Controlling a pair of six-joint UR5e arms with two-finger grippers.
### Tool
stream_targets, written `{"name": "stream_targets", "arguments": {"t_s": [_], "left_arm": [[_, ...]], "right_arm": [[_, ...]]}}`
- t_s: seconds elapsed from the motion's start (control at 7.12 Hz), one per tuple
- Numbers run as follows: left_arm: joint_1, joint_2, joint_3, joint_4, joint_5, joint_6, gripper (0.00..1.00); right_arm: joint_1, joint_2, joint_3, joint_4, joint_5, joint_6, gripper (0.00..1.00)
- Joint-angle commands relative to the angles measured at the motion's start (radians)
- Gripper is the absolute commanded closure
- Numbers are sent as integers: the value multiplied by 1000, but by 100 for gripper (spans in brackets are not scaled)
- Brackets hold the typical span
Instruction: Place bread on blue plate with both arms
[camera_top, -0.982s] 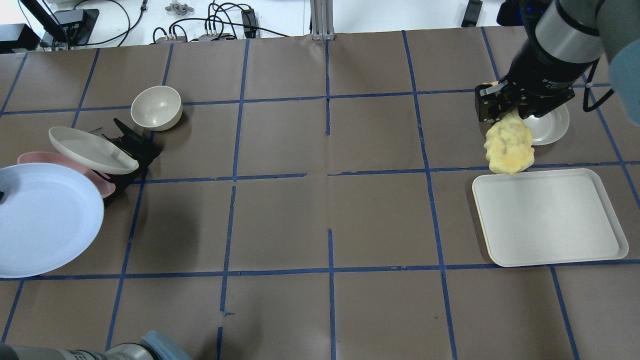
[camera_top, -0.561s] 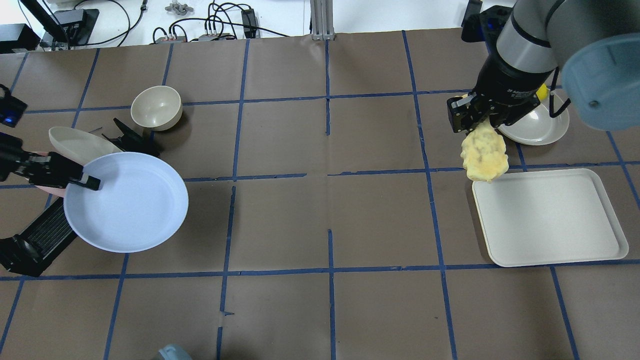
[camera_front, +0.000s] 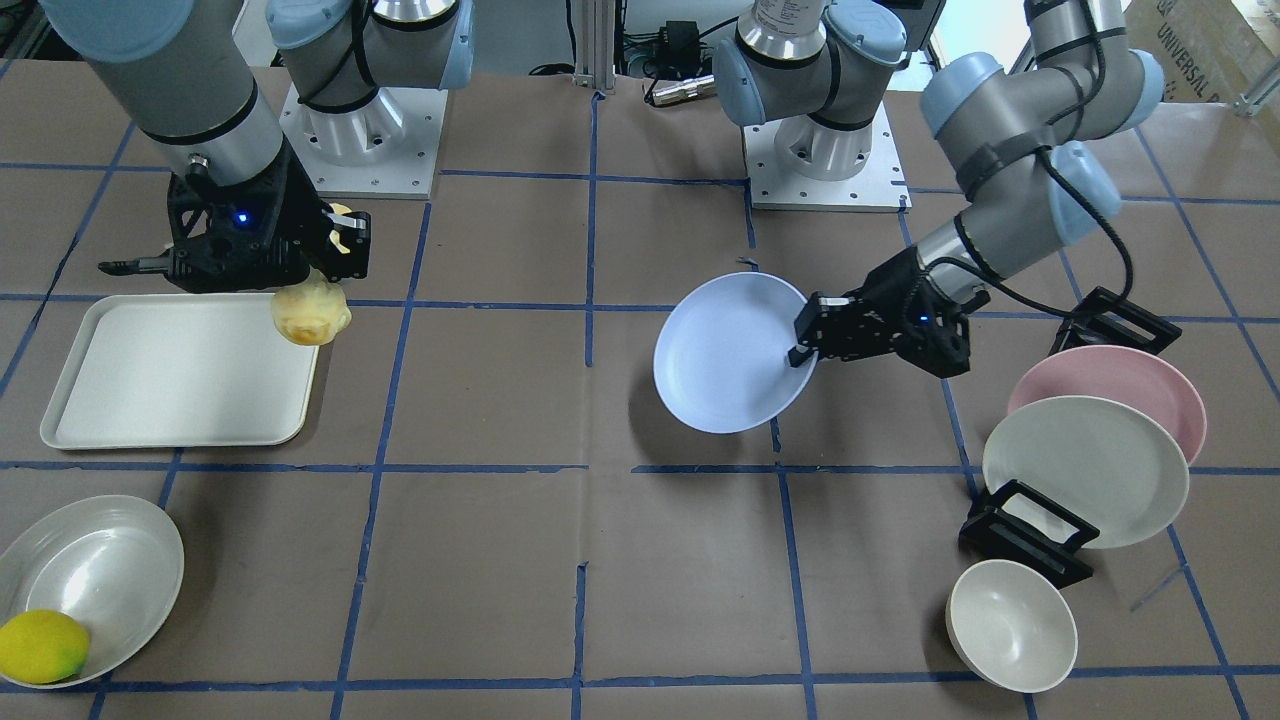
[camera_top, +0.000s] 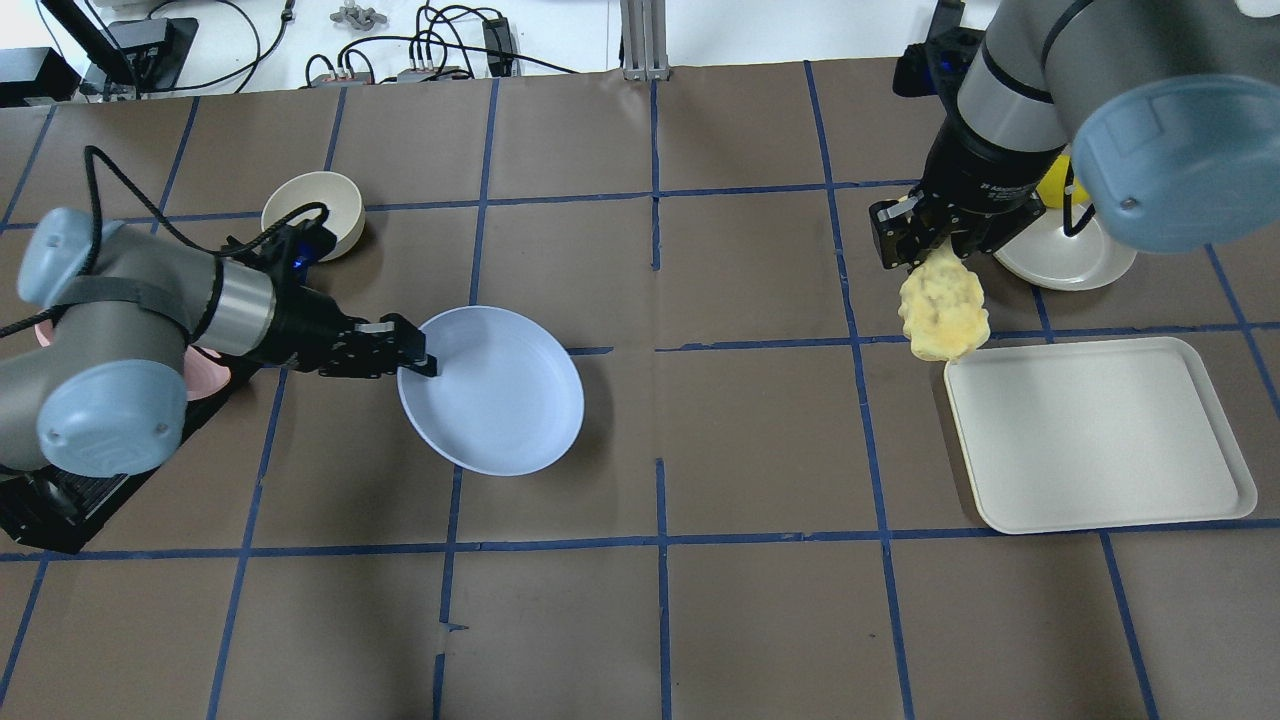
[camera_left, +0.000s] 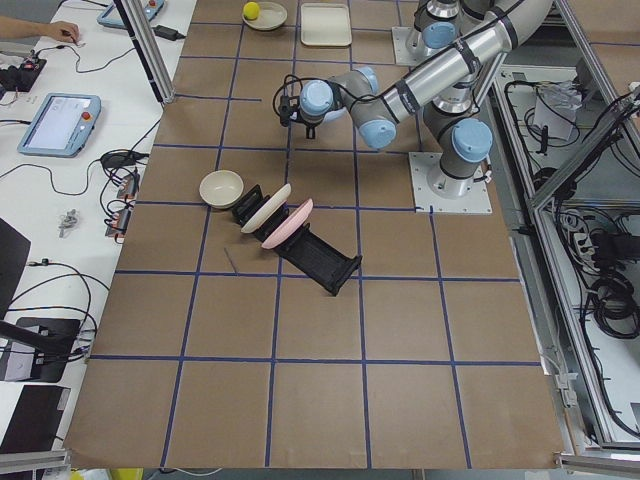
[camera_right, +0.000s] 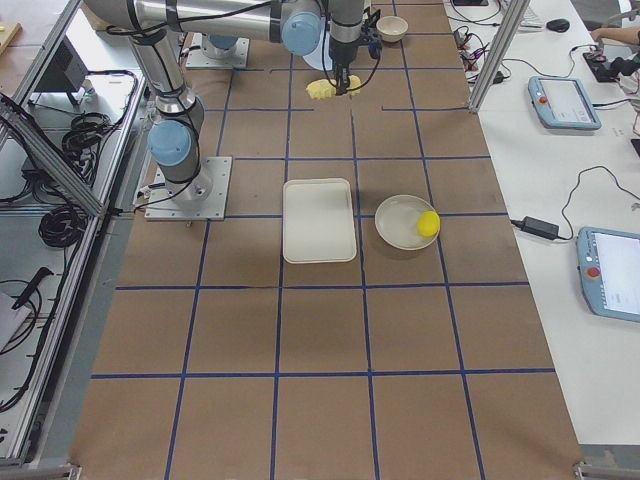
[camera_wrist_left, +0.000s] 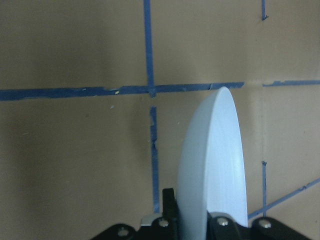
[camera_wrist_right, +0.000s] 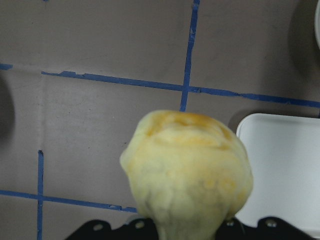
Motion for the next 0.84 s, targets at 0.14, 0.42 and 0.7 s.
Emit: {"name": "stream_targets", "arguments": {"t_s": [0.14,0.42,0.7], "left_arm": [[-132,-3,-33,40,-94,-145,100],[-132,-18,-60,46,-134,-140,99],[-133,-55,-60,68,-134,-146,1]], "right_arm": [[50,158,13,-182,-10,13,94],[73,193,52,-273,-26,16,94],[75,202,79,-321,-31,16,94]]}}
